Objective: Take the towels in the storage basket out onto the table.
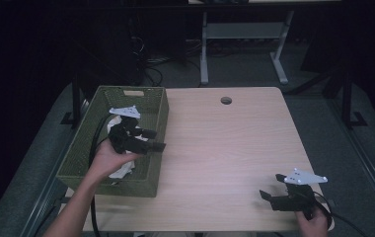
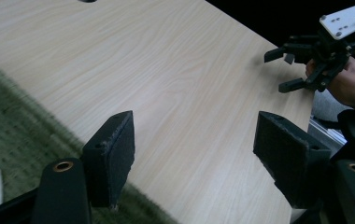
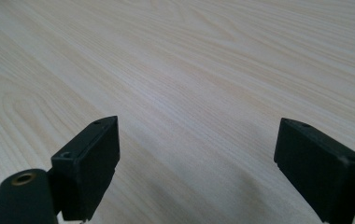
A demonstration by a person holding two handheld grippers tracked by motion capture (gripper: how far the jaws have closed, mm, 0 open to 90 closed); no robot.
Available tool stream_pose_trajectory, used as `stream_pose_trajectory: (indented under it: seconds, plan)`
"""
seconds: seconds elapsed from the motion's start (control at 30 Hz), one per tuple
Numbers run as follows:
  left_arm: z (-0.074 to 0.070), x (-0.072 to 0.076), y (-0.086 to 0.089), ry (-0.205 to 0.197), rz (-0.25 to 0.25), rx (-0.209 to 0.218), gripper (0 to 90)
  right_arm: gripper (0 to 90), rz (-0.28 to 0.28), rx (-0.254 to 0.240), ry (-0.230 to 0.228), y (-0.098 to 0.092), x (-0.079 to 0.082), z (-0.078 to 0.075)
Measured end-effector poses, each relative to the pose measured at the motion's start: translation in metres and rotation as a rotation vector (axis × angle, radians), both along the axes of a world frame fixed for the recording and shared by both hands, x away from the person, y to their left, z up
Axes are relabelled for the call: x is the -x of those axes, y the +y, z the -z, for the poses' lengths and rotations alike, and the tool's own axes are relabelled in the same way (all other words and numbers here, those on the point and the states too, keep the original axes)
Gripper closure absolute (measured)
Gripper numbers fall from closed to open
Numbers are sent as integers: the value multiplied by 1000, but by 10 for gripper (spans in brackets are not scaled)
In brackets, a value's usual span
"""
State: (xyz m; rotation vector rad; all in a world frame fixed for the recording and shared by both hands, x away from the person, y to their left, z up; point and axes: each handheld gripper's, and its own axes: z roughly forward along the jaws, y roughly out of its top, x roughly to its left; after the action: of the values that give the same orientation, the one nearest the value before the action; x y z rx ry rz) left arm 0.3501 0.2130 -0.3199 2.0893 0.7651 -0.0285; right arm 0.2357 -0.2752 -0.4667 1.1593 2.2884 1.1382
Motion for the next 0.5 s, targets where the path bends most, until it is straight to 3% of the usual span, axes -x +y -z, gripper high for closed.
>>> stream_pose_trajectory:
  seconds: [0.1,0.17,0.3,0.5]
  plan:
    - [2,-4,11,18,-16,10,285,140,-4,2,1,0,0,0]
    - [4,-7,18,24,-34,-13,280,140,-6,0,0,0,0,0]
    - [7,-11,35,34,-79,-10,285,140,-1,-4,-1,-2,0,-1]
    - [11,-15,57,54,-118,17,304,140,5,-8,-2,-2,1,-1]
